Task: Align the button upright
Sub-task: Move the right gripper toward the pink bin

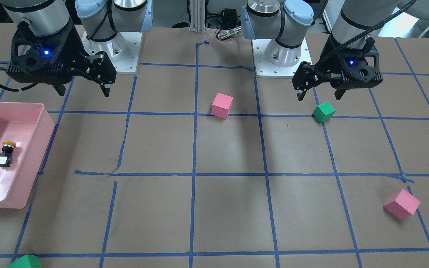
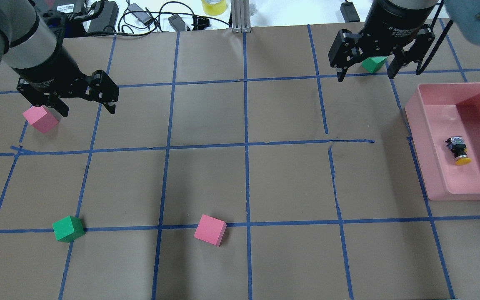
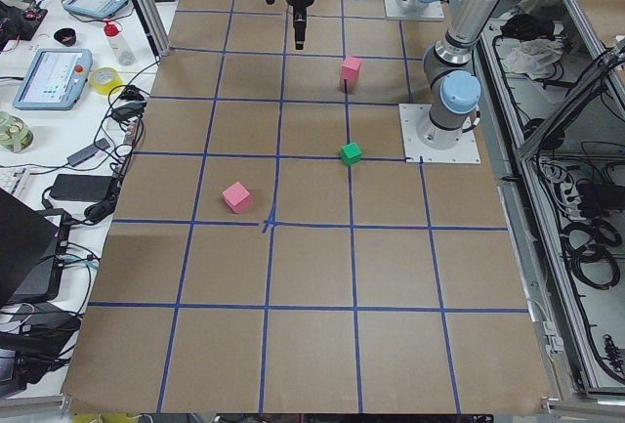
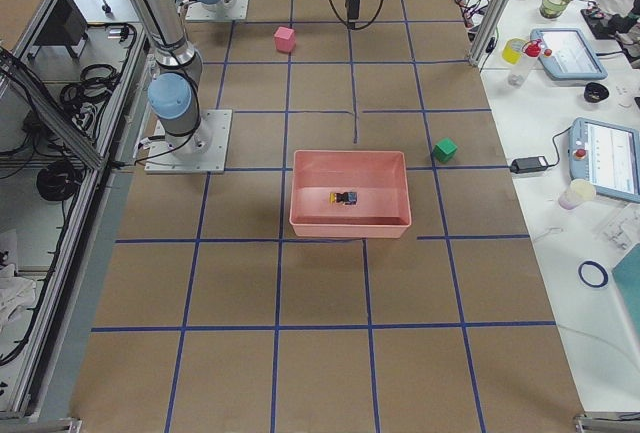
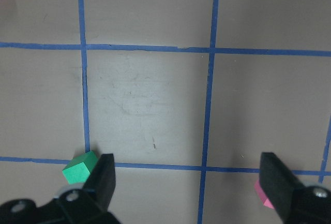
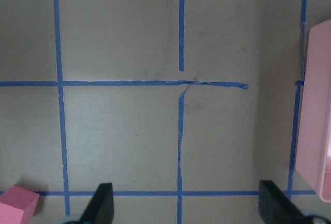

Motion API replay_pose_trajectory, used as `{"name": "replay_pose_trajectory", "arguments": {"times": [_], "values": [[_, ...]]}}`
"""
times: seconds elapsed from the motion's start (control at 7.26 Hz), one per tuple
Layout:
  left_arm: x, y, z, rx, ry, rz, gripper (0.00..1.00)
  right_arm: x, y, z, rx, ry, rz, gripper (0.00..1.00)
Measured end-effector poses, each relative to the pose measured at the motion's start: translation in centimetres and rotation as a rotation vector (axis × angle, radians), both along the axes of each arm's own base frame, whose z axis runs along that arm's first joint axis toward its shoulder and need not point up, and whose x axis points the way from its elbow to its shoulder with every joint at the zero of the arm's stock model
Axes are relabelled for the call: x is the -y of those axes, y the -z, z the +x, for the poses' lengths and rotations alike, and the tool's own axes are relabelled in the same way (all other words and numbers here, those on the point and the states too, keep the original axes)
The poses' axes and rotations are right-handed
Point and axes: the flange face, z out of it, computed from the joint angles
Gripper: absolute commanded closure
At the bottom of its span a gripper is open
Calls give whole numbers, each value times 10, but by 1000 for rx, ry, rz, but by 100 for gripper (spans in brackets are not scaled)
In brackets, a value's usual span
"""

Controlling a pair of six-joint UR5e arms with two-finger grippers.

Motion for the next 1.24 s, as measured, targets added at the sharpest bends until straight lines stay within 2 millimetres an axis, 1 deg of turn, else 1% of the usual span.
{"name": "replay_pose_trajectory", "arguments": {"times": [0.28,0.55,0.83,0.96,1.1,1.24], "values": [[-1,2,0,1,1,5,0,-1,5,0,-1,-3,9,0],[0,3,0,1,1,7,0,2,6,-5,5,-13,2,0],[-1,4,0,1,1,9,0,11,6,-24,15,0,-14,0],[0,4,0,1,1,9,0,17,8,-41,13,24,-13,0],[0,4,0,0,1,9,0,24,14,-71,8,40,-4,0],[0,4,0,0,0,8,0,32,25,-110,7,36,15,0]]}}
